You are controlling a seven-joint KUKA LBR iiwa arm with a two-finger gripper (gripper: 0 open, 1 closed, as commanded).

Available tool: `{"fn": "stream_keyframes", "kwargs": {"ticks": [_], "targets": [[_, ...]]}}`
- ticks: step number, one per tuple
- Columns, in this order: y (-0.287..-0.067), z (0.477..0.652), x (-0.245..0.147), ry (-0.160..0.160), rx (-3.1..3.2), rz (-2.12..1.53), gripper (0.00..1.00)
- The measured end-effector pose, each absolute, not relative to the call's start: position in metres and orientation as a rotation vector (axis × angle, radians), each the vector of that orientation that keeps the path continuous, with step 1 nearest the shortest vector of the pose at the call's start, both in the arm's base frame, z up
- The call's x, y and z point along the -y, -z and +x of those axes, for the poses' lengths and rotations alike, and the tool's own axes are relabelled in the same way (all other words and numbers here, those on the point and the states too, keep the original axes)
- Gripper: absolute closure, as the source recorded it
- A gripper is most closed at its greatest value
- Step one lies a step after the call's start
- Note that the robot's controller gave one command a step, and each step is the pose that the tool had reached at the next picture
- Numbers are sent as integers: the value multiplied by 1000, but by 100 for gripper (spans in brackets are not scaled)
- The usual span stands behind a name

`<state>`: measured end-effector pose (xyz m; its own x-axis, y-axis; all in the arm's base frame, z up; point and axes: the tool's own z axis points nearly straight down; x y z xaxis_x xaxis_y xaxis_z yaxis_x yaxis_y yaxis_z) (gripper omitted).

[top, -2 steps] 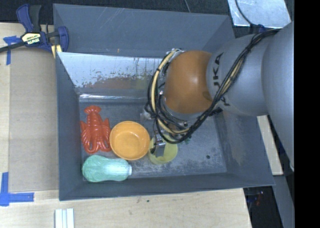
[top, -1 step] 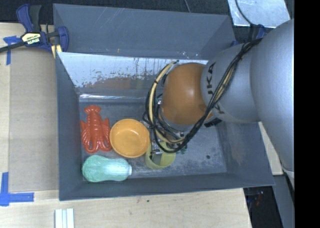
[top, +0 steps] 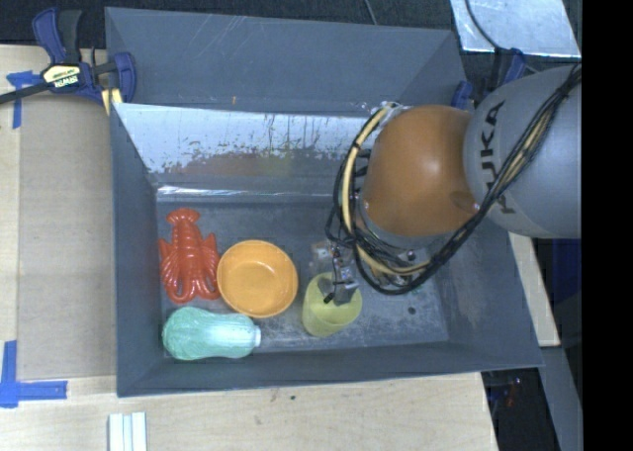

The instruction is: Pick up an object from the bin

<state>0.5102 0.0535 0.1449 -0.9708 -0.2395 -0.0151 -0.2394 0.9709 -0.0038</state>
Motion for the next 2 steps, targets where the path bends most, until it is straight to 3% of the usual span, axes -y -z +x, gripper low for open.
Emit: {"fn": "stream_keyframes", "kwargs": {"ticks": [1,2], "targets": [[-145,510,-54,3,-3103,-376,100],[-193,516,-57,3,-3096,-375,100]]}}
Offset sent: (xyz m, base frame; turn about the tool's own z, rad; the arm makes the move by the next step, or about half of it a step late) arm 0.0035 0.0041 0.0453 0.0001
